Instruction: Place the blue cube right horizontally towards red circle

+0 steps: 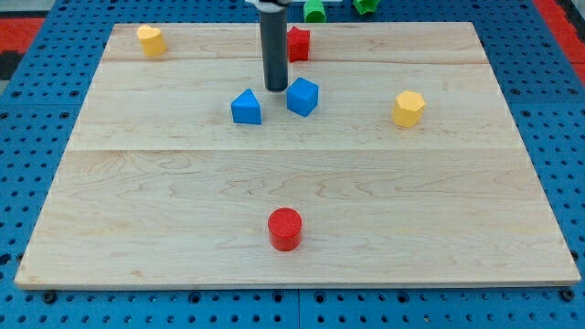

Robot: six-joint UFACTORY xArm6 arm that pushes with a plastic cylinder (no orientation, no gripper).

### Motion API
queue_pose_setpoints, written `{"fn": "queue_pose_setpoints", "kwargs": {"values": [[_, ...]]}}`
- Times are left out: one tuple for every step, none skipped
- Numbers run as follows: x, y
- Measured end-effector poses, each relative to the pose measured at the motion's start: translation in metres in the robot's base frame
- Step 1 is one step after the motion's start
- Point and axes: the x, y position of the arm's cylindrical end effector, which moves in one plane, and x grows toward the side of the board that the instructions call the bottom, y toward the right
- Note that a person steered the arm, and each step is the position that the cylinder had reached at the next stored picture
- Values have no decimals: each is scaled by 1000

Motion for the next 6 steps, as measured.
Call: {"fn": "queue_pose_setpoints", "kwargs": {"values": [[12, 44], [44, 54], [54, 36], [64, 15], [90, 37], [106, 28]]}}
